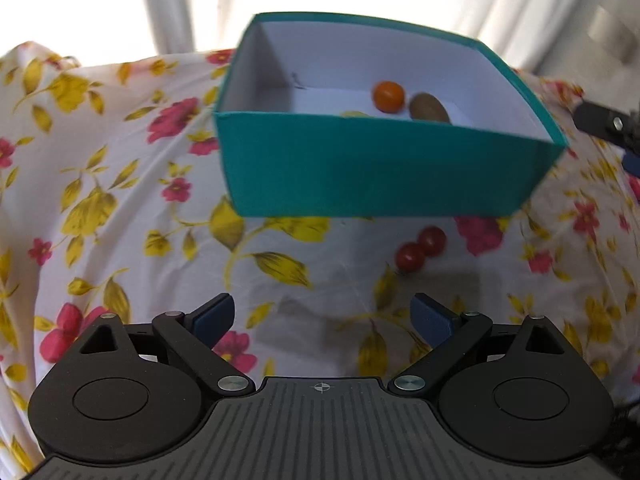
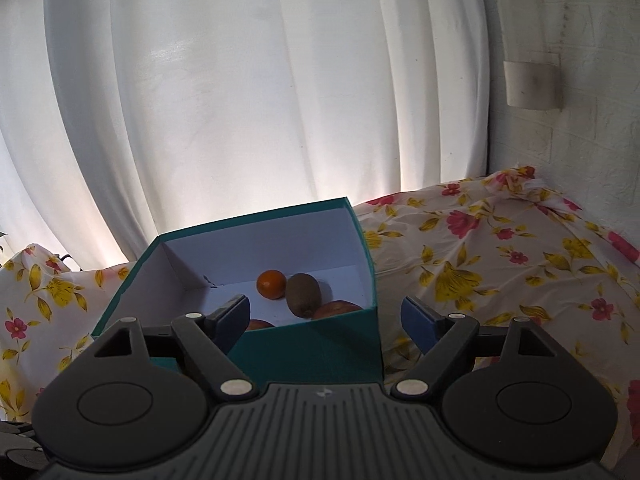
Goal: Organize fruits
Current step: 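Grasp a cherry tomato with the left tool while the right tool grasps another tomato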
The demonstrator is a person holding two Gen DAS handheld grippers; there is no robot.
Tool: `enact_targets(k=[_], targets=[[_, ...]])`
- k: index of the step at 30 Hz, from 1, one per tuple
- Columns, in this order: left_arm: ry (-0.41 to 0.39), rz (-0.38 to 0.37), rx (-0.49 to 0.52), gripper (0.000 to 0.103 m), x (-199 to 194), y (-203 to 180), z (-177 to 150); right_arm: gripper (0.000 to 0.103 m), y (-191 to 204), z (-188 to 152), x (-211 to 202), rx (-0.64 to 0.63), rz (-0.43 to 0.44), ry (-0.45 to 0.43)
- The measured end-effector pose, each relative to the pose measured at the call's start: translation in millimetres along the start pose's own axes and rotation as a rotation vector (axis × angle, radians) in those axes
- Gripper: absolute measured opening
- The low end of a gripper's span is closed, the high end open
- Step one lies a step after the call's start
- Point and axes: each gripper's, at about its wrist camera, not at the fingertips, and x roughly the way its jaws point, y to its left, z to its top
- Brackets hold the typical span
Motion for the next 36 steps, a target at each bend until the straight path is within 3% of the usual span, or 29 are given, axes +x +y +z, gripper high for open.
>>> enact_targets(k=[5, 9, 14, 17, 22, 24, 28, 31, 36], targets=[[0.018, -0.032, 0.044, 0.098, 3, -8, -1, 0.084, -5, -3, -4, 0.005, -0.014, 0.001], [-0.02, -0.085, 0.003, 0.098, 2, -3, 2, 0.084, -8, -6, -8, 0.013, -0.02, 0.001], [-0.046, -0.129, 0.064, 0.098, 5, -15, 6, 0.084, -16, -11, -12, 0.04, -0.026, 0.007], [-0.067, -0.114, 0.122, 0.098, 13, -26, 7, 0.084, -23, -15, -15, 0.056, -0.036, 0.011], [-0.185, -0.078, 0.198, 0.097, 28, -37, 3, 0.084, -34, -22, -18, 0.085, -0.052, 0.031], [-0.188, -0.047, 0.233, 0.088, 39, -41, 3, 0.084, -36, -25, -19, 0.094, -0.054, 0.038], [-0.161, -0.021, 0.291, 0.082, 54, -50, 3, 0.084, -37, -31, -20, 0.098, -0.056, 0.054], [-0.177, -0.034, 0.326, 0.082, 58, -53, 0, 0.084, -38, -36, -18, 0.097, -0.07, 0.065], [-0.2, -0.061, 0.381, 0.071, 60, -58, -9, 0.084, -37, -44, -14, 0.108, -0.076, 0.089]])
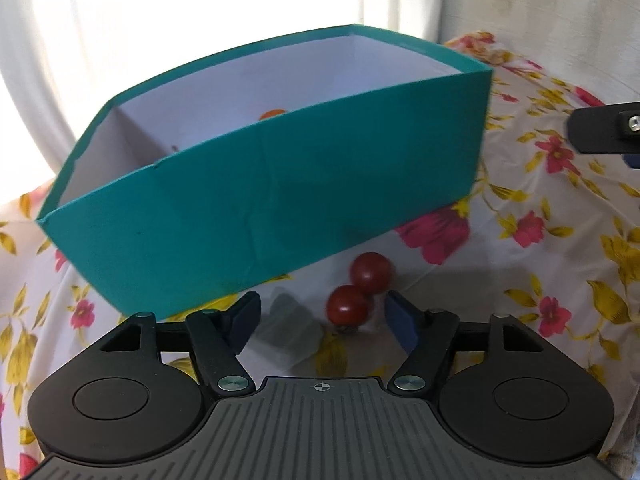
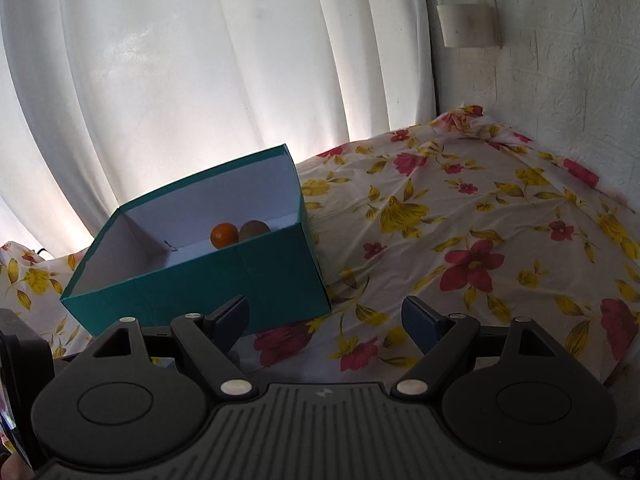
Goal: Organize fruits
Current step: 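Grasp a cherry tomato with the left tool while the right tool grasps another tomato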
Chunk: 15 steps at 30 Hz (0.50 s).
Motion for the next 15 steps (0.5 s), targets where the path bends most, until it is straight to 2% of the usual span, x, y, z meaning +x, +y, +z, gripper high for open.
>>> enact_targets(k=[8, 10, 12, 13, 15], targets=[[-0.005, -0.039, 0.018, 0.058, 4, -5, -5, 0.084, 11, -9, 6, -0.035, 0.011, 0.024], [-0.006, -0.055, 0.01, 0.052, 4, -3, -5, 0.084, 13, -9, 8, -0.047, 0.013, 0.025], [-0.006, -0.08, -0.007, 0.041, 4, 2, -6, 0.084, 15, -9, 10, -0.055, 0.015, 0.029], [-0.003, -0.093, -0.018, 0.04, 3, 5, -7, 0.084, 16, -9, 12, -0.055, 0.018, 0.031], [-0.007, -0.1, -0.027, 0.027, 3, 7, -8, 0.084, 17, -9, 14, -0.056, 0.023, 0.036]])
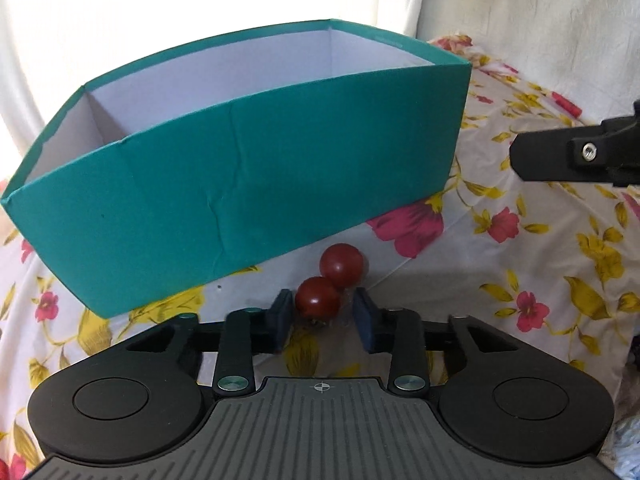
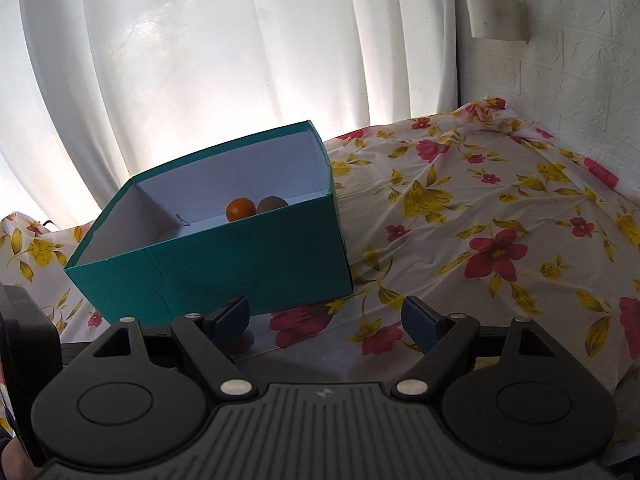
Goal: Organize fruits
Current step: 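Grasp a cherry tomato with the left tool while the right tool grasps another tomato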
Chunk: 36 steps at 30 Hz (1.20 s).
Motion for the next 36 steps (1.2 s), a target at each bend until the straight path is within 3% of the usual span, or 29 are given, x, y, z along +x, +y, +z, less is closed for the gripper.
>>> enact_targets(k=[6, 12, 15, 23, 31, 36], targets=[[-0.021, -0.022, -0.037, 0.026, -13, 8, 2, 0.084, 9, -2, 5, -0.035, -0.005, 0.001], [-0.045, 0.011, -0.125, 0.026, -52, 29, 5, 0.084, 24, -13, 17, -0.146, -0.075, -0.034], [-0.062, 0.04, -0.156, 0.026, -71, 41, 5, 0.082, 35, -22, 29, -0.187, -0.055, -0.021], [-0.069, 0.1, -0.227, 0.026, -89, 66, 2, 0.053, 69, -43, 77, -0.278, 0.02, 0.067], [-0.052, 0.105, -0.256, 0.026, -89, 72, -3, 0.035, 82, -45, 95, -0.287, 0.064, 0.082], [-0.044, 0.1, -0.262, 0.026, -87, 73, -4, 0.031, 83, -46, 97, -0.295, 0.063, 0.084]])
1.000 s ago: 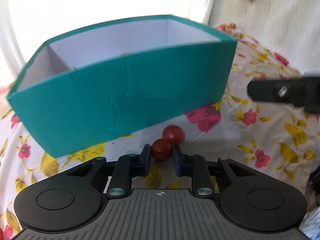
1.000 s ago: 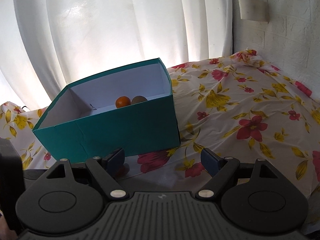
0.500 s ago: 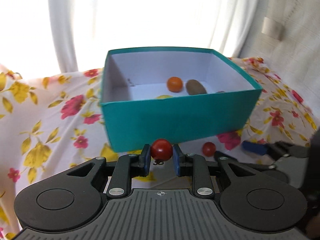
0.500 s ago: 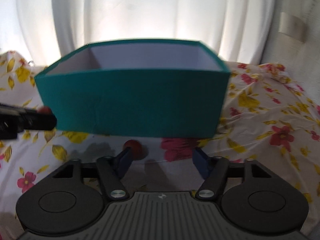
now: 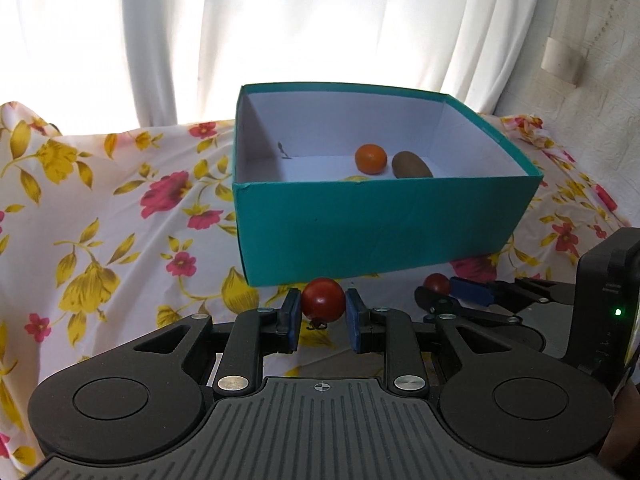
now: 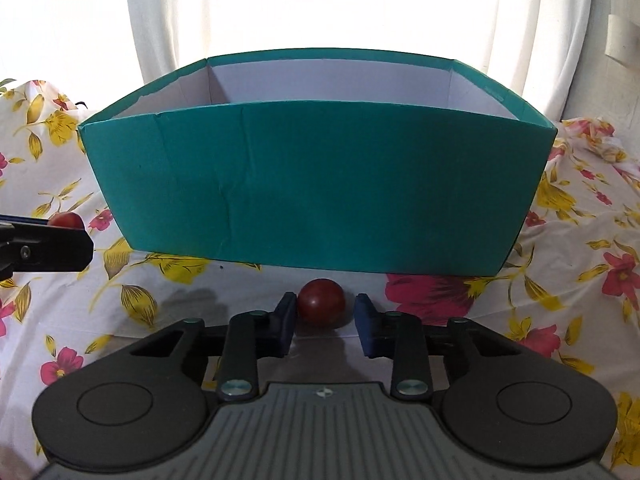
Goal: Organize fruits
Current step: 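Grasp a cherry tomato with the left tool while the right tool grasps another tomato, then release the tomato into the box with the left tool while the right tool carries its tomato over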
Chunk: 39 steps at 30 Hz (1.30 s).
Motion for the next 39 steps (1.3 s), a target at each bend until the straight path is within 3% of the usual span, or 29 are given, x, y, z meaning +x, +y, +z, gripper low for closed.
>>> enact_targets(k=[9, 15, 21, 25, 39], targets=[[0.007, -0.009, 0.02, 0.026, -1, -8, 4, 0.025, -3, -5, -4, -0.008, 0.012, -0.011], [-0.039, -0.007, 0.019, 0.026, -16, -15, 31, 0.025, -15, 9, -43, 0.049, 0.007, -0.076], [-0.047, 0.08, -0.002, 0.026, -21, -24, 70, 0.025, -23, 28, -88, 0.092, 0.014, -0.148], [-0.068, 0.098, -0.001, 0.026, -25, -27, 89, 0.025, -25, 34, -108, 0.094, -0.003, -0.193], [-0.103, 0.134, 0.032, 0.027, -18, -39, 102, 0.025, -41, 31, -139, 0.129, -0.075, -0.24]])
